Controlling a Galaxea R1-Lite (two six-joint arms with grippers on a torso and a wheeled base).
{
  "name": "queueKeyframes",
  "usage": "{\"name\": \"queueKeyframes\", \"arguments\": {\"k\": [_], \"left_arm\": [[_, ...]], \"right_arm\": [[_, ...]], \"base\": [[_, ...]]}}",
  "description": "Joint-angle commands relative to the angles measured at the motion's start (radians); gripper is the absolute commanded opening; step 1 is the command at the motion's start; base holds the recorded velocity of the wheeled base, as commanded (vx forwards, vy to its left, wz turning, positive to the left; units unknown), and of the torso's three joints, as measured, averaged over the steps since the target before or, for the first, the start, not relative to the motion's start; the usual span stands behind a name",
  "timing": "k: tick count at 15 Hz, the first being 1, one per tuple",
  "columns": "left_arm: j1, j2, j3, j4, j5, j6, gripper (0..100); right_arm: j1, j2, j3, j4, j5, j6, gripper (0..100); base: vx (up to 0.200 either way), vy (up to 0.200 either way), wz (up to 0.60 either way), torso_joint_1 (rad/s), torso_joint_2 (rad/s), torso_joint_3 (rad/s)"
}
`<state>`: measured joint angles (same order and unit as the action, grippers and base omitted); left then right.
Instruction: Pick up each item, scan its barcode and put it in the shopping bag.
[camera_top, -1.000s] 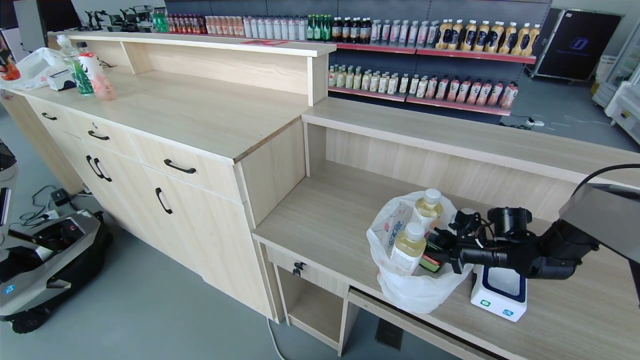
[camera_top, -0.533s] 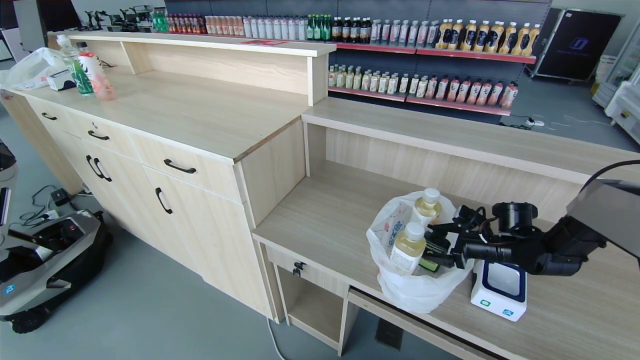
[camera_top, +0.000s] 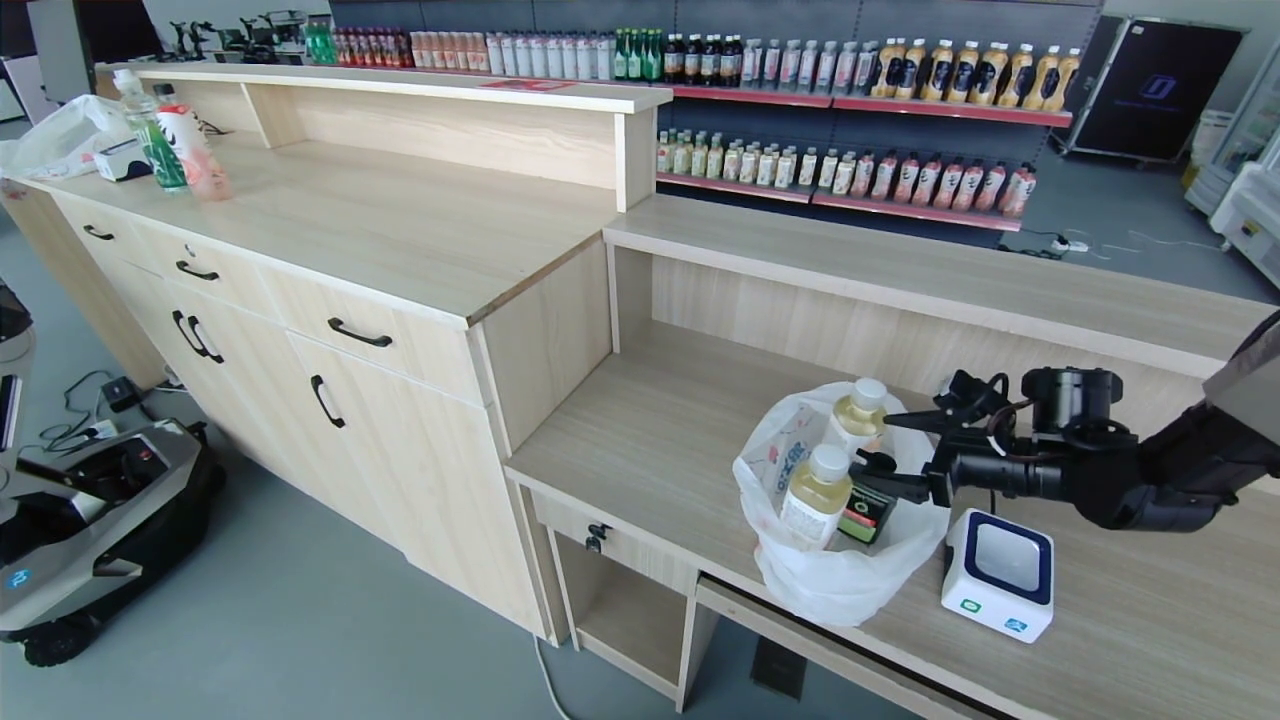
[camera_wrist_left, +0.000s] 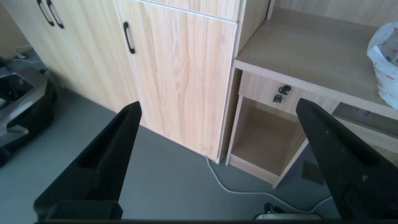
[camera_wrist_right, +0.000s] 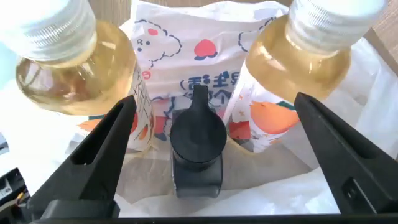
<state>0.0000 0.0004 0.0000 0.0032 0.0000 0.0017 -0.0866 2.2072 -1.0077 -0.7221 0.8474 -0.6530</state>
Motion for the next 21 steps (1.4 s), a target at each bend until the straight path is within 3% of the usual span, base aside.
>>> {"name": "queueKeyframes", "arguments": {"k": [1, 4, 8, 9, 10, 11, 12, 13, 15, 20, 21], "left_arm": [[0.0, 0.0, 0.0, 0.0, 0.0, 0.0, 100], [0.0, 0.0, 0.0, 0.0, 0.0, 0.0, 100], [0.0, 0.0, 0.0, 0.0, 0.0, 0.0, 100], [0.0, 0.0, 0.0, 0.0, 0.0, 0.0, 100], [0.0, 0.0, 0.0, 0.0, 0.0, 0.0, 100], [0.0, 0.0, 0.0, 0.0, 0.0, 0.0, 100], [0.0, 0.0, 0.0, 0.0, 0.0, 0.0, 100], [0.0, 0.0, 0.0, 0.0, 0.0, 0.0, 100], [0.0, 0.0, 0.0, 0.0, 0.0, 0.0, 100], [0.0, 0.0, 0.0, 0.0, 0.0, 0.0, 100], [0.0, 0.0, 0.0, 0.0, 0.0, 0.0, 100]], "right_arm": [[-0.012, -0.279, 0.198, 0.007, -0.001, 0.023, 100], [-0.056, -0.508, 0.37, -0.007, 0.001, 0.019, 100], [-0.19, -0.696, 0.393, 0.151, -0.021, 0.019, 100], [-0.202, -0.725, 0.394, 0.17, -0.064, 0.021, 100], [-0.213, -0.774, 0.396, 0.178, -0.18, 0.056, 100], [-0.213, -0.774, 0.396, 0.178, -0.18, 0.056, 100], [-0.208, -0.828, 0.391, 0.176, -0.286, 0.19, 100], [-0.194, -0.854, 0.393, 0.176, -0.38, 0.231, 100], [-0.179, -0.886, 0.405, 0.178, -0.467, 0.283, 100], [-0.131, -1.087, 0.583, 0.179, -0.674, 0.411, 100], [-0.11, -1.135, 0.624, 0.181, -0.765, 0.431, 100]], "base": [[0.0, 0.0, 0.0, 0.0, 0.0, 0.0], [0.0, 0.0, 0.0, 0.0, 0.0, 0.0], [0.0, 0.0, 0.0, 0.0, 0.0, 0.0], [0.0, 0.0, 0.0, 0.0, 0.0, 0.0], [0.0, 0.0, -0.6, 0.002, 0.01, 0.007], [0.0, 0.0, -0.6, 0.002, 0.0, 0.007], [0.0, 0.0, -0.6, 0.002, 0.0, 0.007], [0.0, 0.0, -0.6, -0.007, -0.01, 0.007], [0.0, 0.0, -0.6, 0.005, 0.0, 0.005], [0.0, 0.0, -0.6, 0.0, 0.0, 0.002], [0.0, 0.0, -0.6, 0.002, -0.01, 0.007]]}}
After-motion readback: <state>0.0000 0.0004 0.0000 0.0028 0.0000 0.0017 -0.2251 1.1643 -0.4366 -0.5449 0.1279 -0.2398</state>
